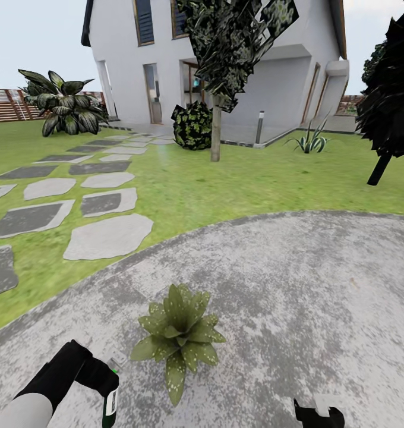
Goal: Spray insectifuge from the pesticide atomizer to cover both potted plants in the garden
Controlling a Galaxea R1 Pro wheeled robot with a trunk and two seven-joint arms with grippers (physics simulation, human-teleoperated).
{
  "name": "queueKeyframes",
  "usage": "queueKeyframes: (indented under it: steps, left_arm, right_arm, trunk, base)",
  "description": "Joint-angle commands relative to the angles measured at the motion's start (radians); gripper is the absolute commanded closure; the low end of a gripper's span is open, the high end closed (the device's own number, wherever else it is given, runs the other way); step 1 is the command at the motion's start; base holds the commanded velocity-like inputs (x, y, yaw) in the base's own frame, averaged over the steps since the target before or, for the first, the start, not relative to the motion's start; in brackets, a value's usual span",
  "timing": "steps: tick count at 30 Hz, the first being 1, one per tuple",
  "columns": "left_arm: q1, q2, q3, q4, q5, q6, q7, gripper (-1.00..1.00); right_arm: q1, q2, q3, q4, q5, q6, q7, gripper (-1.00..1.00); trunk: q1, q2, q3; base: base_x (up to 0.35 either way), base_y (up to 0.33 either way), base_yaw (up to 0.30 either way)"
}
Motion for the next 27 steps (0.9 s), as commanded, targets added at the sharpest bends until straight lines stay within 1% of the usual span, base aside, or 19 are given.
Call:
queueKeyframes:
  steps: [1, 6, 11, 14, 21, 24, 27]
  left_arm:
    - [0.000, -0.001, 0.004, -0.001, -0.005, 0.008, -0.007, 1.00]
    - [0.000, 0.001, 0.000, -0.001, -0.007, 0.009, -0.008, 1.00]
    - [0.000, 0.005, -0.001, -0.001, -0.008, 0.009, -0.008, 1.00]
    - [0.000, 0.007, -0.001, -0.002, -0.009, 0.009, -0.008, 1.00]
    - [0.000, 0.009, 0.000, -0.003, -0.008, 0.009, -0.010, 1.00]
    - [0.000, 0.008, 0.000, -0.002, -0.008, 0.010, -0.010, 1.00]
    - [0.000, 0.005, -0.001, -0.002, -0.008, 0.010, -0.008, 1.00]
  right_arm:
    - [-0.001, 0.000, -0.004, 0.001, 0.001, -0.004, 0.000, -1.00]
    - [-0.001, 0.000, -0.004, 0.001, 0.000, -0.004, 0.000, -1.00]
    - [-0.001, 0.000, -0.004, 0.001, 0.001, -0.004, 0.001, -1.00]
    - [-0.001, 0.000, -0.004, 0.001, 0.000, -0.004, 0.000, -1.00]
    - [-0.001, 0.000, -0.004, 0.001, 0.001, -0.004, 0.000, -1.00]
    - [-0.001, 0.000, -0.004, 0.001, 0.001, -0.004, 0.001, -1.00]
    - [-0.001, 0.000, -0.004, 0.001, 0.001, -0.004, 0.000, -1.00]
  trunk:
    - [0.000, 0.000, -0.001]
    - [0.000, 0.000, -0.001]
    - [0.000, 0.000, 0.001]
    - [0.000, 0.000, 0.002]
    - [0.000, 0.000, 0.002]
    - [0.000, 0.000, 0.002]
    - [0.000, 0.000, 0.002]
  base:
    - [0.071, 0.019, 0.000]
    - [0.013, 0.003, -0.015]
    - [0.001, 0.000, -0.211]
    - [-0.130, 0.047, -0.068]
    - [-0.220, 0.212, -0.006]
    - [0.031, 0.294, 0.000]
    - [0.193, 0.251, 0.000]
